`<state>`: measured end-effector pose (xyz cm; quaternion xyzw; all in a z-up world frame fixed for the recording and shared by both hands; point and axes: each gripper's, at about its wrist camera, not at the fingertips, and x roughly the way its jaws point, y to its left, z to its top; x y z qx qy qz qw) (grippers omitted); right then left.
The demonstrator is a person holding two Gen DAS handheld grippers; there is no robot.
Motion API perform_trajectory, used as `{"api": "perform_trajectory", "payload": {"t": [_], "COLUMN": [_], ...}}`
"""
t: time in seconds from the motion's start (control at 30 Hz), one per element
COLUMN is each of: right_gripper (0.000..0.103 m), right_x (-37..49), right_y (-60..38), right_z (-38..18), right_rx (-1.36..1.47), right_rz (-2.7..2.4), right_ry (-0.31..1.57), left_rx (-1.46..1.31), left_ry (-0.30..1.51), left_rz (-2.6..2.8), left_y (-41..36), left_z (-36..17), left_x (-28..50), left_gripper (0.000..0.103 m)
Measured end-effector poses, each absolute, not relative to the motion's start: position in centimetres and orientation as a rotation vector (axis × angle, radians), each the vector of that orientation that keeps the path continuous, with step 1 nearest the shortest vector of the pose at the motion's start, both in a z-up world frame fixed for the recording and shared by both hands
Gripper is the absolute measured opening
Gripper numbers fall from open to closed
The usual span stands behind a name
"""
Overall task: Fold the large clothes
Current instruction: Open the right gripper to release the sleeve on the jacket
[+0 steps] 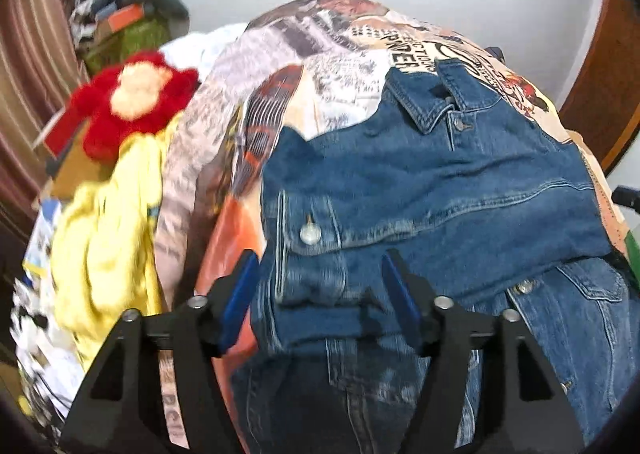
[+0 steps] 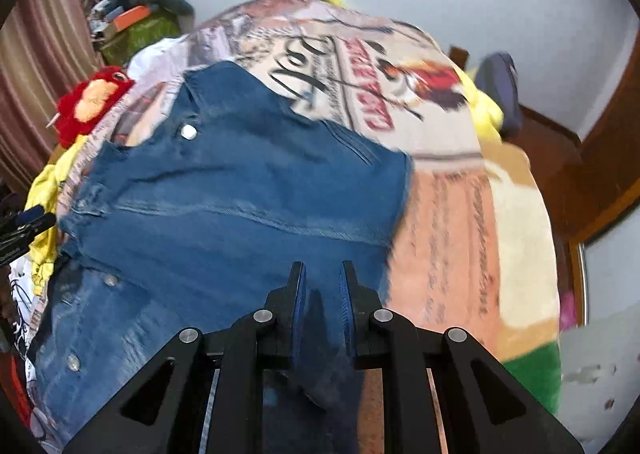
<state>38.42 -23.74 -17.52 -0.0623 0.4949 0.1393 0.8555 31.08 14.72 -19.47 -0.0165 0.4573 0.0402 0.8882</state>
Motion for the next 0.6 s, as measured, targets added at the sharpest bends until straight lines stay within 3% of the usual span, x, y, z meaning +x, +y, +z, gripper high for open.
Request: {"api": "perform_trajectory", "payload": {"t": [0.07, 0.27, 0.6], "right_gripper": [0.012, 0.012, 0.013], "right_x": [38.9, 39.7, 37.2], "right_y": [-22.6, -19.8, -20.6], "right_z": [-17.9, -23.3, -23.1], "right_rx": [-0.15, -0.346, -0.456], "right_rz": [0.306, 0.281, 0.317], "right_ry": [1.047, 1.114, 1.002], "left_rx": [-0.011, 0.026, -0.051], "left_ry": [0.958, 1.07, 1.083], "left_rz": [0.069, 0.109, 0.136], "left_y": [14.1, 14.1, 16.6], "left_z": [-20.0, -24.4, -26.9], "left_x": [32.2, 34.9, 32.5], "left_gripper": [0.076, 0.076, 0.086]}}
